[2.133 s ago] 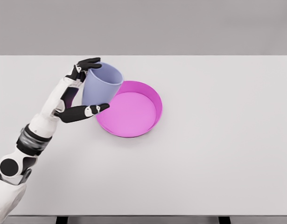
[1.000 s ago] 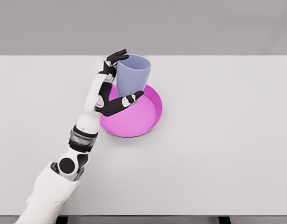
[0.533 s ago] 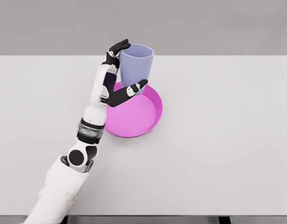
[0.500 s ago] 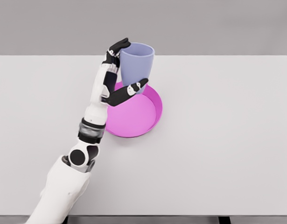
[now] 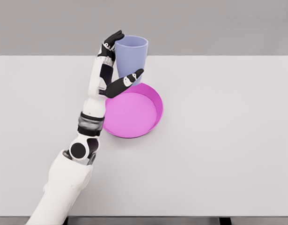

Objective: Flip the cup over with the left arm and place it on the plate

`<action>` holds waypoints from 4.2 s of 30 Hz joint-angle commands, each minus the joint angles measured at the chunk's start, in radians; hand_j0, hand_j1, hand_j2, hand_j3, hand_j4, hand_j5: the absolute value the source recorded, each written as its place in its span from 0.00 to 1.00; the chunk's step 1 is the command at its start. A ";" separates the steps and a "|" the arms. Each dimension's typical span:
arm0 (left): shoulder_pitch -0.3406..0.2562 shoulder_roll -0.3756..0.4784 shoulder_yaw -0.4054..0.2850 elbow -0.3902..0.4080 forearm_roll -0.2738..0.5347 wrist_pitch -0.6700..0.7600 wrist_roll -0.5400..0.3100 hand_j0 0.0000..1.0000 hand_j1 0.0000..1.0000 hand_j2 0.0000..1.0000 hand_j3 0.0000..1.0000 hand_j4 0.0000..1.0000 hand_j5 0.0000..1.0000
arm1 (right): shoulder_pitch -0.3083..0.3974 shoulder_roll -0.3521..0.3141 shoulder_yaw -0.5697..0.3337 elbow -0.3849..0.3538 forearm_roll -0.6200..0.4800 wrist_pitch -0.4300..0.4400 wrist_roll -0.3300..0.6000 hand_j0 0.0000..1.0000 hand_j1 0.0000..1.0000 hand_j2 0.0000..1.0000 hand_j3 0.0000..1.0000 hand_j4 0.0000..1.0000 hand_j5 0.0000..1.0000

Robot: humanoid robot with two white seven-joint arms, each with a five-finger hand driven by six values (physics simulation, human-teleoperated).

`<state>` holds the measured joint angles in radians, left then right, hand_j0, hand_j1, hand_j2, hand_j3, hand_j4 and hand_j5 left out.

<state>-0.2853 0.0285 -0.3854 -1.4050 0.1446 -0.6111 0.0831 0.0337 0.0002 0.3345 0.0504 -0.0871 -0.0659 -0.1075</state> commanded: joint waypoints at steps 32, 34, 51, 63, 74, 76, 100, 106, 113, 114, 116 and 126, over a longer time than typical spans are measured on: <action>0.000 -0.029 0.010 0.018 0.001 0.000 0.141 0.57 0.57 0.57 0.57 0.57 0.57 | 0.000 0.000 0.000 0.000 0.000 0.000 0.000 1.00 1.00 1.00 1.00 1.00 1.00; -0.012 -0.029 0.010 0.018 0.001 0.000 0.145 0.57 0.57 0.57 0.57 0.57 0.57 | 0.000 0.000 0.000 0.000 0.000 0.000 0.000 1.00 1.00 1.00 1.00 1.00 1.00; 0.029 -0.029 -0.021 0.104 -0.028 0.000 0.139 0.58 0.58 0.58 0.58 0.58 0.58 | 0.000 0.000 0.000 0.000 0.000 0.000 0.000 1.00 1.00 1.00 1.00 1.00 1.00; 0.037 -0.029 -0.020 0.110 -0.030 0.000 0.147 0.58 0.58 0.58 0.58 0.58 0.58 | 0.000 0.000 0.000 0.000 0.000 0.000 0.000 1.00 1.00 1.00 1.00 1.00 1.00; 0.021 -0.029 -0.018 0.098 -0.051 0.000 0.150 0.77 0.77 0.77 0.77 0.77 0.77 | 0.000 0.000 0.000 0.000 0.000 0.000 0.000 1.00 1.00 1.00 1.00 1.00 1.00; 0.021 -0.029 -0.018 0.098 -0.051 0.000 0.150 0.82 0.82 0.82 0.82 0.82 0.82 | 0.000 0.000 0.000 0.000 0.000 0.000 0.000 1.00 1.00 1.00 1.00 1.00 1.00; -0.008 -0.029 -0.009 0.103 -0.042 0.000 0.173 0.95 0.95 0.95 0.95 0.95 0.95 | 0.000 0.000 0.000 0.000 0.000 0.000 0.000 1.00 1.00 1.00 1.00 1.00 1.00; -0.083 0.275 -0.018 0.011 0.052 0.000 0.379 1.00 1.00 1.00 1.00 1.00 1.00 | 0.000 0.000 0.000 0.000 0.000 0.000 0.000 1.00 1.00 1.00 1.00 1.00 1.00; -0.068 0.566 -0.242 0.028 0.095 0.000 0.271 1.00 1.00 1.00 1.00 1.00 1.00 | 0.000 0.000 0.000 0.000 0.000 0.000 0.000 1.00 1.00 1.00 1.00 1.00 1.00; -0.055 0.640 -0.251 0.026 0.142 0.000 0.175 1.00 1.00 1.00 1.00 1.00 1.00 | 0.000 0.000 0.000 0.000 0.000 0.000 0.000 1.00 1.00 1.00 1.00 1.00 1.00; -0.049 0.731 -0.242 0.015 0.164 0.000 -0.026 1.00 1.00 1.00 1.00 1.00 1.00 | 0.000 0.000 0.000 0.000 0.000 0.000 0.000 1.00 1.00 1.00 1.00 1.00 1.00; -0.092 0.898 -0.250 -0.003 0.592 0.000 -0.694 1.00 1.00 1.00 1.00 1.00 1.00 | 0.000 0.000 0.000 0.000 0.000 0.000 0.000 1.00 1.00 1.00 1.00 1.00 1.00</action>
<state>-0.3820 0.8996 -0.6341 -1.4012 0.6516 -0.6121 -0.5514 0.0337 0.0002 0.3344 0.0504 -0.0872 -0.0659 -0.1075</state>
